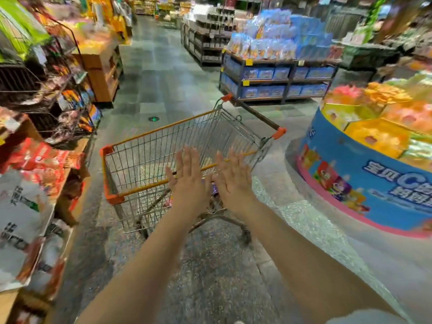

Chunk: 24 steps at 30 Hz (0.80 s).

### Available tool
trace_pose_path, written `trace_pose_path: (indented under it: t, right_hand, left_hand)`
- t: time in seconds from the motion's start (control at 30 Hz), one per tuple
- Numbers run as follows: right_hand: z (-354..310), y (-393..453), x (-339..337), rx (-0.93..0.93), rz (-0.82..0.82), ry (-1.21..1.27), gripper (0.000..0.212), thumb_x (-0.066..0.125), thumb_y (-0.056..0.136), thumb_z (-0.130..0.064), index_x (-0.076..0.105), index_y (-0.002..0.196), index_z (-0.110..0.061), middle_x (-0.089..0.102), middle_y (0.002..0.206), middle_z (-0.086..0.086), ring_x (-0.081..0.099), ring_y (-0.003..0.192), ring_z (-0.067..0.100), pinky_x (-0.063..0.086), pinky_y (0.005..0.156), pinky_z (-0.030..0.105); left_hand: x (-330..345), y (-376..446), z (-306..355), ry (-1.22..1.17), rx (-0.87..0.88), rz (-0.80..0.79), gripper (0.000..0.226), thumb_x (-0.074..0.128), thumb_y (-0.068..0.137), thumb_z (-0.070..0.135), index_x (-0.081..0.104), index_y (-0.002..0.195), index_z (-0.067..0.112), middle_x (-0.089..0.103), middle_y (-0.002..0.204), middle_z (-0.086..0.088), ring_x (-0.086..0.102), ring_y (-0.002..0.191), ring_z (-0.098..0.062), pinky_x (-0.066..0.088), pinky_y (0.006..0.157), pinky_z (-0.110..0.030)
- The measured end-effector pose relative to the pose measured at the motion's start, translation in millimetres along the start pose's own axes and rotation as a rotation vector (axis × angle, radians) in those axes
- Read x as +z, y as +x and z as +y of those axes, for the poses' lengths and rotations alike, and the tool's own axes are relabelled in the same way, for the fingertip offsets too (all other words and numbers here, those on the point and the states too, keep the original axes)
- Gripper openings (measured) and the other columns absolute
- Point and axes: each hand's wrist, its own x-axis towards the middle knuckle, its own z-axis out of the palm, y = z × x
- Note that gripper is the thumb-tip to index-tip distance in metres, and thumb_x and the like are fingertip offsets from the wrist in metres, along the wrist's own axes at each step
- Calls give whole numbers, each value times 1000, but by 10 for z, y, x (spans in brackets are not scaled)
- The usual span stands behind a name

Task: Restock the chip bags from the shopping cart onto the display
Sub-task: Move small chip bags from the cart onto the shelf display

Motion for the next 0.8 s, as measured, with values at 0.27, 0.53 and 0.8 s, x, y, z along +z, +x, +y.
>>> trace_pose_path:
  t: [0.27,0.53,0.8]
  right_hand:
    - [930,1214,303,-149,-111,-132,61,-10,83,-69,-28,136,-45,-42,145,-6,-42,133,14,-22,112,41]
    - [1564,2662,849,-498,-162,-162,61,5,97,-57,-27,144,-36,-36,152,-3,-28,141,15,-6,115,44]
    - [1942,3384,1451,-698,-324,-255,66,20,100,-42,-19,149,-24,-28,156,5,-19,145,20,-2,115,39]
  left_hand:
    - [445,1255,-520,143,22,-4,80,20,96,55,-43,131,21,-45,141,4,-42,130,-14,-25,109,-45]
    - [940,2437,-956,338,256,-102,99,34,81,66,-8,151,9,-16,159,-4,-10,146,-20,1,114,-46]
    - [1439,2893,-1409,465,259,-299,122,55,69,75,-1,151,3,-9,159,-9,7,145,-26,5,114,-50]
